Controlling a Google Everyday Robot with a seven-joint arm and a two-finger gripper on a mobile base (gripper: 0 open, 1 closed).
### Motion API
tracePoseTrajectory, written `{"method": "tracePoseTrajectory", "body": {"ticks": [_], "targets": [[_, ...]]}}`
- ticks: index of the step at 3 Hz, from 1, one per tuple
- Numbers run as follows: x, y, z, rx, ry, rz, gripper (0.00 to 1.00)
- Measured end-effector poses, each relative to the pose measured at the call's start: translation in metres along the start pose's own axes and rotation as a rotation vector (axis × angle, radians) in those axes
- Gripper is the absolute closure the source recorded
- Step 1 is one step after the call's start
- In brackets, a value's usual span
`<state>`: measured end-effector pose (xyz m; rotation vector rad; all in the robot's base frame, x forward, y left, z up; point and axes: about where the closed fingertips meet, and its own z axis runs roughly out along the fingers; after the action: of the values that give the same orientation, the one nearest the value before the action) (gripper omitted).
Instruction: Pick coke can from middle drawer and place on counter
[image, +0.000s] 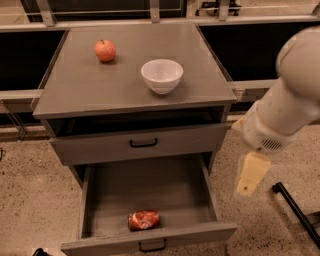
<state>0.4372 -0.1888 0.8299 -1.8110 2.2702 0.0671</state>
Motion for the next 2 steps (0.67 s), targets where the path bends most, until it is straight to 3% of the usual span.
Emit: {"method": "tracePoseTrajectory", "body": {"ticks": [1, 2], "targets": [[0.008, 0.038, 0.052, -0.056, 0.106, -0.160, 0.00], [0.019, 0.055, 0.066, -0.090, 0.145, -0.187, 0.00]]}}
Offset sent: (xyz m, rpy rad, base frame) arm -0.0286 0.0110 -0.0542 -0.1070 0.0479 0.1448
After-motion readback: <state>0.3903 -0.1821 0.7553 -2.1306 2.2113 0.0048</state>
